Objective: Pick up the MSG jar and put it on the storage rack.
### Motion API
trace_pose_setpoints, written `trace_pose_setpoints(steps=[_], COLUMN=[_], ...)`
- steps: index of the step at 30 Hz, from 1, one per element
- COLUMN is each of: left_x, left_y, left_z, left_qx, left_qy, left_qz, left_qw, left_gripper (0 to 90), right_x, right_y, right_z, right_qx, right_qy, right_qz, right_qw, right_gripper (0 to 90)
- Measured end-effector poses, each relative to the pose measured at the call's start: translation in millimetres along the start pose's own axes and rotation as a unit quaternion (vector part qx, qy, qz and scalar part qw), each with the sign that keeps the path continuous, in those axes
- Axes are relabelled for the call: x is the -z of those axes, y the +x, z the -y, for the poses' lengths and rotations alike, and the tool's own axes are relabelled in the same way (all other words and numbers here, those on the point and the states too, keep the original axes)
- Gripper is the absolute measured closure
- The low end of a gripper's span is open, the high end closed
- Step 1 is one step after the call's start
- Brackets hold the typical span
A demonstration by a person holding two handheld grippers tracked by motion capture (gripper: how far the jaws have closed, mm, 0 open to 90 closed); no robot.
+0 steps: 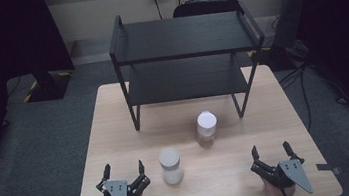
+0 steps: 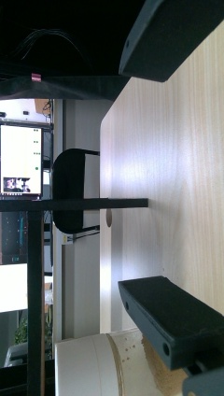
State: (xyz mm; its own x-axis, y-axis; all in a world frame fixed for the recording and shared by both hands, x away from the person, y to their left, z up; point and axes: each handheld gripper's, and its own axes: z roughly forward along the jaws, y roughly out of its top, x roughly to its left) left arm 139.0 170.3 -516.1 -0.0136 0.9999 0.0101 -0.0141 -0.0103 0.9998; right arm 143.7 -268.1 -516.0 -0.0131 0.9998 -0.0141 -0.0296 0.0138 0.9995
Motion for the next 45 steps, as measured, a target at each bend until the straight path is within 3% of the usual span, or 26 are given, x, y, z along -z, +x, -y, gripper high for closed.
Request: trace_pose_setpoints(steps=[7, 12, 18, 19, 24, 31, 45], left_x=[1.2, 5.3, 9.6, 10.3, 12.5, 12.0, 3.3], left_y=[3.1, 8.2, 12.4, 14.0, 13.8, 7.8, -13.3], left_z=[-7.7, -16.8, -32.1, -36.3, -42.2, -53.9, -57.2], left_qx=[0.005, 0.012, 0.032, 0.038, 0.043, 0.044, 0.036], left_qy=[0.003, -0.014, -0.026, -0.031, -0.042, -0.033, -0.012], left_qz=[0.010, 0.034, 0.066, 0.080, 0.094, 0.119, 0.167], left_qw=[0.9999, 0.9992, 0.9969, 0.9956, 0.9938, 0.9914, 0.9852], left_gripper=[0.0, 0.0, 0.0, 0.0, 0.0, 0.0, 0.0], right_x=[0.0, 0.0, 0.1, 0.1, 0.2, 0.0, 0.0], right_y=[0.6, 1.0, 1.0, 0.9, 0.8, 0.7, 0.6], right_z=[0.0, 0.0, 0.1, 0.1, 0.3, 0.0, -0.1], right_qx=[0.000, 0.001, 0.001, 0.001, 0.001, 0.001, 0.001], right_qy=[0.000, 0.000, 0.000, 0.000, -0.001, 0.000, 0.000], right_qz=[0.002, 0.003, 0.002, 0.002, 0.002, 0.002, 0.001], right_qw=[1.0000, 1.0000, 1.0000, 1.0000, 1.0000, 1.0000, 1.0000], right_gripper=[0.0, 0.0, 0.0, 0.0, 0.0, 0.0, 0.0])
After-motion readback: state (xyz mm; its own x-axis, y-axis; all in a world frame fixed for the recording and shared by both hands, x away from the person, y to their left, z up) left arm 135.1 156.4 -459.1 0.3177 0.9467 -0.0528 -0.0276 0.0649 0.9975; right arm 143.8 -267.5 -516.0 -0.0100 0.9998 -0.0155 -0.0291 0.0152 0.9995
